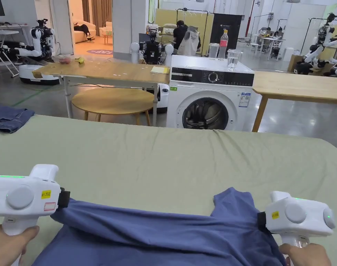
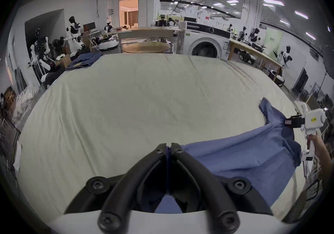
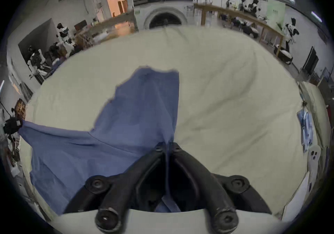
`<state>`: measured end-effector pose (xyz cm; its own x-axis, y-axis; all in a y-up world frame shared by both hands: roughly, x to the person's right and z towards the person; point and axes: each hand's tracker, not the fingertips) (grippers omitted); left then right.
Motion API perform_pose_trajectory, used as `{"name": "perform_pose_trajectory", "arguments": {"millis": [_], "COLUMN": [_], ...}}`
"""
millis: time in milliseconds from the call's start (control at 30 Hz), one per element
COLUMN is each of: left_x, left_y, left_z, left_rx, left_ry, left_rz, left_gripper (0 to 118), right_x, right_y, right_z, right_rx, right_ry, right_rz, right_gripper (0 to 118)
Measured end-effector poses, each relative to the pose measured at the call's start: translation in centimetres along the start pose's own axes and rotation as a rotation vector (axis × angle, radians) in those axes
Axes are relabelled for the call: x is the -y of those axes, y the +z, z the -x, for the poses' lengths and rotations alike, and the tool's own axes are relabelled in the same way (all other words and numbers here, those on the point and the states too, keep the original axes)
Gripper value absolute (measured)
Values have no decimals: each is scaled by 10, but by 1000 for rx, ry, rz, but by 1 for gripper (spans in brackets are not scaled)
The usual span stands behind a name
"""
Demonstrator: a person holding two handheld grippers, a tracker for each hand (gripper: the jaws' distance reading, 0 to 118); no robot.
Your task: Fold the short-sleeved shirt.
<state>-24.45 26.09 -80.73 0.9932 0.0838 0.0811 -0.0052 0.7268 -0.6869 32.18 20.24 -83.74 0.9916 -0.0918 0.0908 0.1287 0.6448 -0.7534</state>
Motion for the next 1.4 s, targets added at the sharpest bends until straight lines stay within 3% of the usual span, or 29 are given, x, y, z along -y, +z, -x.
{"name": "perform_pose_trajectory", "arguments": {"millis": [300,567,1133,1400], "left_x": [-57,-125,-301,-302], "left_y": [108,186,214,204], "left_z": [0,4,19,21], "left_rx": [-7,-55,-95,-104], "left_ry": [-15,-28,16,-4], "left_rz": [-213,-362,-541,-540], "left_gripper": [0,0,0,0], "right_x": [-56,-103,-279,-287], "right_y": [160,256,300,301], "right_z": [12,44,93,97], "right_rx": [-18,3,87,116], "right_ry": [-1,69,108,149], "right_rz": [-392,-558,-773,-820], "right_gripper": [0,0,0,0]}}
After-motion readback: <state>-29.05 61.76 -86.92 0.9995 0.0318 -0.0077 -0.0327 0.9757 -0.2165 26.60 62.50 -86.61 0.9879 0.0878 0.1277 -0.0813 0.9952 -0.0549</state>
